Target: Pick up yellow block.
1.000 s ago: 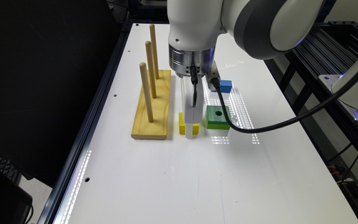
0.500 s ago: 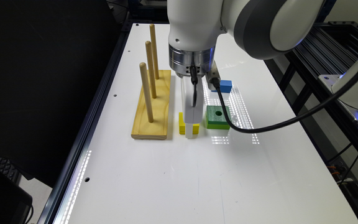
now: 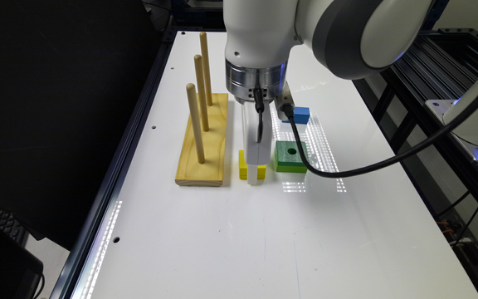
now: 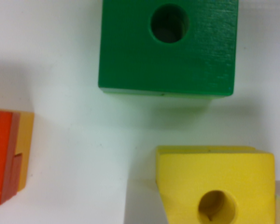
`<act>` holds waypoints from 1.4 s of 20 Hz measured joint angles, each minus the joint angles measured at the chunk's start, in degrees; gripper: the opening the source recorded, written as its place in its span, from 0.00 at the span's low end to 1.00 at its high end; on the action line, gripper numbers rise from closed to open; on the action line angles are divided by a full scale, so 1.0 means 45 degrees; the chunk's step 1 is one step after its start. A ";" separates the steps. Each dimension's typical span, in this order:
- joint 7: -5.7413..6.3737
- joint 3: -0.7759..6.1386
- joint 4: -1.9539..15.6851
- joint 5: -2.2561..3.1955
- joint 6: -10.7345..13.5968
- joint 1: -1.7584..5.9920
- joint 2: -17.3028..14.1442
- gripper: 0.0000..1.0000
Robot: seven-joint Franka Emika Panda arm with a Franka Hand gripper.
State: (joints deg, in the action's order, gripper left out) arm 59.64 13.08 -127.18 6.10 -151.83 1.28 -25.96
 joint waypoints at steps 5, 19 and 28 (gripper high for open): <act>0.0000 0.0062 -0.0008 -0.0036 0.0222 0.0011 0.0352 0.00; -0.0010 0.0464 -0.0189 -0.0411 0.1972 0.0204 0.2345 0.00; -0.0100 0.0563 -0.0206 -0.0748 0.2932 0.0242 0.3461 0.00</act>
State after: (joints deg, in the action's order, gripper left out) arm 59.19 15.62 -128.11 2.74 -138.63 2.37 -10.39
